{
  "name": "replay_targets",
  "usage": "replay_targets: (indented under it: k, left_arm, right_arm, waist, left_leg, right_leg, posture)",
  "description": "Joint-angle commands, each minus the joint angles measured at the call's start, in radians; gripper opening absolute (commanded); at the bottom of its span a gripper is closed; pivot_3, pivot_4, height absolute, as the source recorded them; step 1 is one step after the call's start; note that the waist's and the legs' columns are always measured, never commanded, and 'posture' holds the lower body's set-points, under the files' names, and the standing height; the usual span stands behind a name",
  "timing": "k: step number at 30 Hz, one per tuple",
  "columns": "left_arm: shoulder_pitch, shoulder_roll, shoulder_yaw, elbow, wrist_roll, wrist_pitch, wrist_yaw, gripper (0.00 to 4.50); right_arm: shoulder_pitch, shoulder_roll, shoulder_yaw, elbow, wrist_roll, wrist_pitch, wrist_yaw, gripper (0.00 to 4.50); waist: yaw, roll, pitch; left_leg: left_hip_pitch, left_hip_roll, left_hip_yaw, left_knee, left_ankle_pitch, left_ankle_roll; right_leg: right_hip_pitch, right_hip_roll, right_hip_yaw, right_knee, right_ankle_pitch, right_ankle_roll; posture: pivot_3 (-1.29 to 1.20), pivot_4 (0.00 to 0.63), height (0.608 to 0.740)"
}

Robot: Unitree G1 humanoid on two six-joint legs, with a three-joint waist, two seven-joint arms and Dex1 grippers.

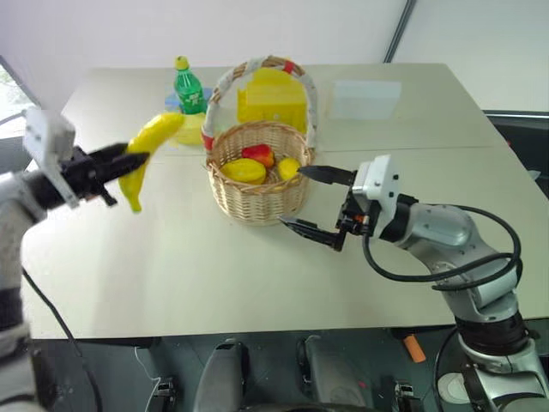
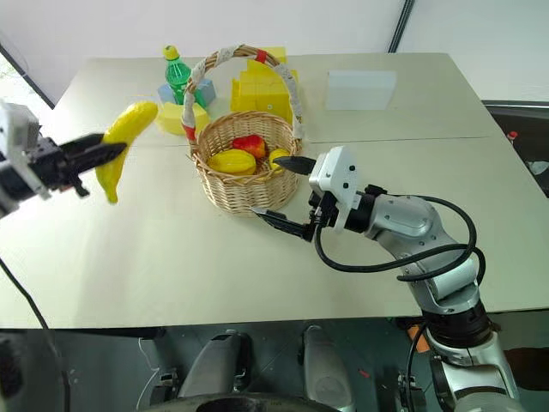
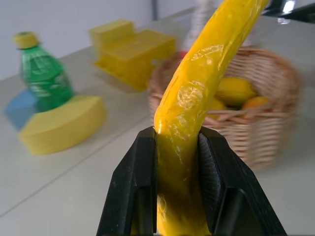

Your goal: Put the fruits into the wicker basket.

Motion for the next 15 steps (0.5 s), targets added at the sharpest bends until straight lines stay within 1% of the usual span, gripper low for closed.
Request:
replay_targets:
  k: [1, 3, 5, 7, 9, 12, 15]
  left_arm:
    - [-0.093, -0.045, -0.12, -0.177, -0.042, 0.071, 0.119, 0.76]
    - [-0.162, -0.099, -0.216, -0.198, -0.007, 0.093, 0.193, 0.76]
    - [-0.275, -0.178, -0.344, -0.13, 0.111, 0.064, 0.285, 0.76]
    - [-0.354, -0.232, -0.425, -0.06, 0.196, 0.029, 0.339, 0.76]
    - [-0.405, -0.269, -0.463, 0.007, 0.24, 0.0, 0.352, 0.76]
    - [-0.477, -0.306, -0.534, 0.132, 0.341, -0.107, 0.349, 0.76]
    - [-0.529, -0.343, -0.556, 0.244, 0.383, -0.161, 0.338, 0.76]
  right_arm:
    - [-0.043, -0.002, -0.008, 0.018, -0.009, -0.038, 0.029, 4.5]
    - [-0.055, 0.002, -0.007, 0.033, -0.014, -0.043, 0.037, 4.5]
    - [-0.057, 0.002, -0.011, 0.034, -0.018, -0.044, 0.038, 4.5]
    - [-0.054, 0.001, -0.015, 0.031, -0.02, -0.044, 0.037, 4.5]
    - [-0.048, 0.002, -0.018, 0.022, -0.023, -0.041, 0.03, 4.5]
    - [-0.03, 0.001, -0.027, 0.0, -0.025, -0.034, 0.012, 4.5]
    - [-0.01, -0.001, -0.038, -0.026, -0.024, -0.023, -0.009, 4.5]
  waist:
    - [0.007, 0.0, 0.0]
    - [0.01, 0.0, 0.0]
    - [0.01, 0.0, 0.0]
    - [0.012, 0.0, 0.0]
    - [0.004, 0.0, 0.0]
    - [-0.011, 0.0, 0.0]
    - [-0.01, 0.0, 0.0]
  left_leg:
    - [0.0, 0.0, 0.0, 0.001, 0.0, 0.0]
    - [0.001, 0.0, 0.0, 0.004, 0.0, 0.0]
    - [0.001, -0.001, 0.0, 0.009, -0.002, 0.003]
    - [0.0, -0.002, 0.0, 0.01, -0.002, 0.004]
    - [-0.001, -0.002, 0.001, 0.011, -0.002, 0.004]
    - [-0.001, -0.002, 0.001, 0.011, -0.003, 0.004]
    - [-0.001, -0.002, 0.001, 0.011, -0.003, 0.004]
  right_leg:
    - [0.001, 0.0, 0.0, 0.0, 0.0, 0.0]
    - [0.003, 0.002, 0.0, 0.001, 0.001, 0.001]
    - [0.003, 0.004, 0.0, 0.003, 0.001, 0.001]
    - [0.002, 0.005, 0.0, 0.004, 0.0, 0.001]
    - [0.001, 0.005, 0.001, 0.005, 0.0, 0.001]
    - [0.0, 0.006, 0.002, 0.006, 0.0, 0.001]
    - [-0.001, 0.006, 0.002, 0.006, 0.0, 0.001]
  posture:
    - [0.0, 0.15, 0.74]
    - [0.0, 0.15, 0.74]
    - [0.0, 0.15, 0.74]
    - [0.0, 0.15, 0.74]
    - [0.0, 0.15, 0.74]
    - [0.0, 0.15, 0.74]
    - [0.0, 0.15, 0.74]
